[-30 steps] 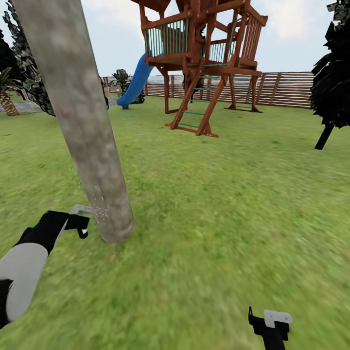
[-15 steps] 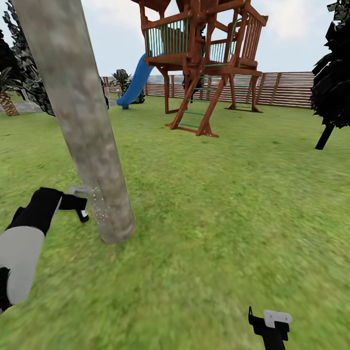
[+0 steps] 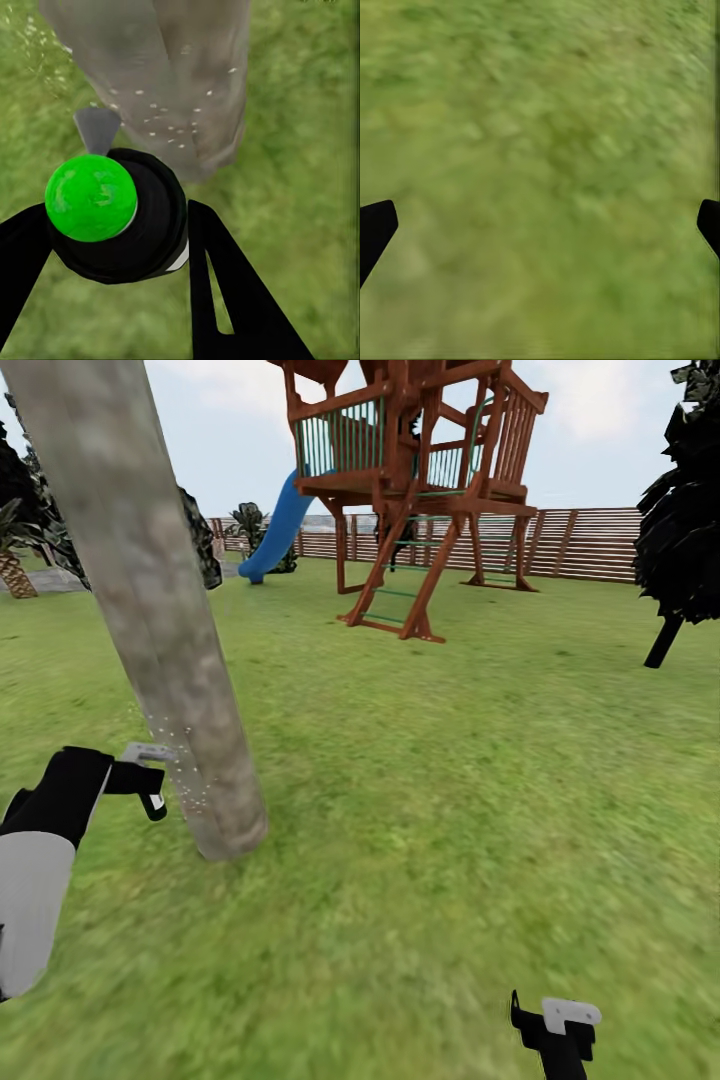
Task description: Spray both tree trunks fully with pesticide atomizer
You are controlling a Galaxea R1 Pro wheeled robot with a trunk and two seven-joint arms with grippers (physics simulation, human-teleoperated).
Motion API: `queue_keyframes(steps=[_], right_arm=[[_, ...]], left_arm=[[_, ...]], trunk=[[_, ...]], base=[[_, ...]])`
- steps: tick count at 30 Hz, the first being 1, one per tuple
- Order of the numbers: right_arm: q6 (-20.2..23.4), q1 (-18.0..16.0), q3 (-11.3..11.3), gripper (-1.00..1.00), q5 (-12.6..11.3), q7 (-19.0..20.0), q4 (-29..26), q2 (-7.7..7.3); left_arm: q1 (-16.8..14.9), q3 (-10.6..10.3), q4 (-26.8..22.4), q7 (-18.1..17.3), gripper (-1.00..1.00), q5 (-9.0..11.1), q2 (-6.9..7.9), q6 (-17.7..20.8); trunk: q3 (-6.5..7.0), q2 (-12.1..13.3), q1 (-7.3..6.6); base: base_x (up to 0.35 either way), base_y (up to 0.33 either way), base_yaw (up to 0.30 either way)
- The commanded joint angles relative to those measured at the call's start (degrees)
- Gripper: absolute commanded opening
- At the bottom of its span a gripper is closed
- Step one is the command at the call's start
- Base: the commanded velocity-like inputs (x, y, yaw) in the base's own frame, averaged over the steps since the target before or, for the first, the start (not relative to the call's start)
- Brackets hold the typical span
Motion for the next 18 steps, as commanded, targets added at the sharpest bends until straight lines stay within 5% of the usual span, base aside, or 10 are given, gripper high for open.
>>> queue_keyframes(steps=[1, 14, 18], right_arm=[[0.0, 0.0, 0.0, 1.0, 0.0, 0.0, 0.0, 0.01], [0.0, 0.0, 0.0, 1.0, 0.0, 0.0, 0.0, 0.01], [0.0, 0.0, 0.03, 1.0, 0.0, 0.0, 0.0, 0.01]], left_arm=[[-0.02, 0.05, -0.01, -0.01, -1.0, 0.0, -0.01, 0.0], [-0.09, 0.57, -0.06, 0.0, -1.0, -0.01, -0.01, 0.0], [-0.09, 0.78, -0.05, 0.09, -1.0, -0.01, -0.01, -0.03]], trunk=[[0.0, 0.0, 0.0], [0.0, 0.0, 0.0], [0.0, 0.0, 0.0]], base=[[0.0, -0.272, 0.0], [0.0, -0.272, 0.002], [0.0, -0.272, 0.233]])
